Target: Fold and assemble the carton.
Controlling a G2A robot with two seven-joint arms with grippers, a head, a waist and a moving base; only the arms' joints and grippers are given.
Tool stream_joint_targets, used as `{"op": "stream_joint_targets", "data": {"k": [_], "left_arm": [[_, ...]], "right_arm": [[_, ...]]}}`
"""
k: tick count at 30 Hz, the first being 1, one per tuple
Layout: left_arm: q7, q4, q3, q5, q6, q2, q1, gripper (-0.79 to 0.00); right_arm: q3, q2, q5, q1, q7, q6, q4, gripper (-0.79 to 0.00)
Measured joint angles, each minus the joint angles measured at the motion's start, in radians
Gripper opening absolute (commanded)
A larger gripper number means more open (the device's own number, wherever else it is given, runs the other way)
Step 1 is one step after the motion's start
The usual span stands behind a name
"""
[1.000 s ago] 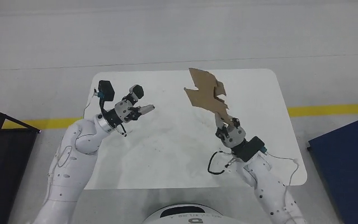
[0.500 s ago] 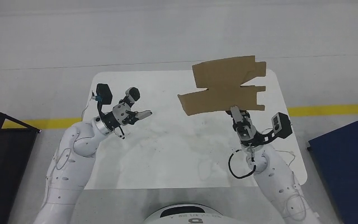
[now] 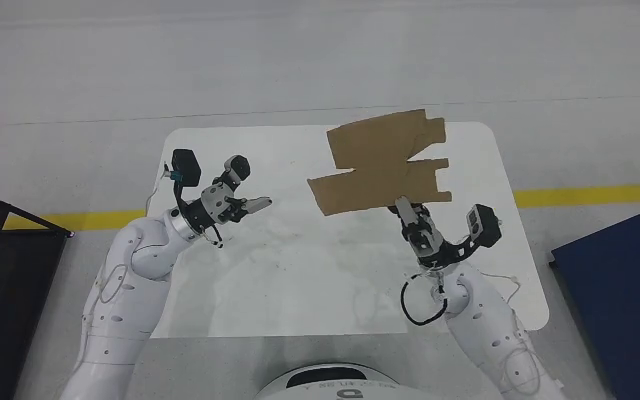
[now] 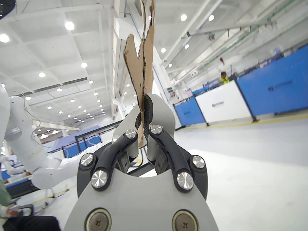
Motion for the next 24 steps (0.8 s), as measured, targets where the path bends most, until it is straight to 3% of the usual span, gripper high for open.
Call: {"op": "stream_joint_targets", "data": {"k": [3, 7, 11, 15, 18, 21, 24], "left_arm": [[0.000, 0.000, 0.000, 0.000, 0.000, 0.000, 0.000, 0.000], [0.000, 0.000, 0.000, 0.000, 0.000, 0.000, 0.000, 0.000], [0.000, 0.000, 0.000, 0.000, 0.000, 0.000, 0.000, 0.000], [0.000, 0.000, 0.000, 0.000, 0.000, 0.000, 0.000, 0.000], [0.000, 0.000, 0.000, 0.000, 0.000, 0.000, 0.000, 0.000], [0.000, 0.000, 0.000, 0.000, 0.000, 0.000, 0.000, 0.000], [0.000, 0.000, 0.000, 0.000, 0.000, 0.000, 0.000, 0.000]], "right_arm": [[0.016, 0.008, 0.265, 0.070, 0.169, 0.007, 0.021, -0.785], [0.059, 0.005, 0.295, 0.074, 0.198, 0.113, -0.050, -0.785], [0.092, 0.000, -0.018, 0.054, 0.115, 0.275, -0.129, -0.785], [0.121, 0.003, -0.444, 0.030, 0.047, 0.518, -0.186, -0.785], [0.126, 0.004, -0.670, 0.002, 0.001, 0.678, -0.223, -0.785], [0.127, 0.005, -0.741, -0.031, -0.047, 0.724, -0.250, -0.785], [0.105, 0.003, -0.631, -0.056, -0.111, 0.628, -0.251, -0.785]]}}
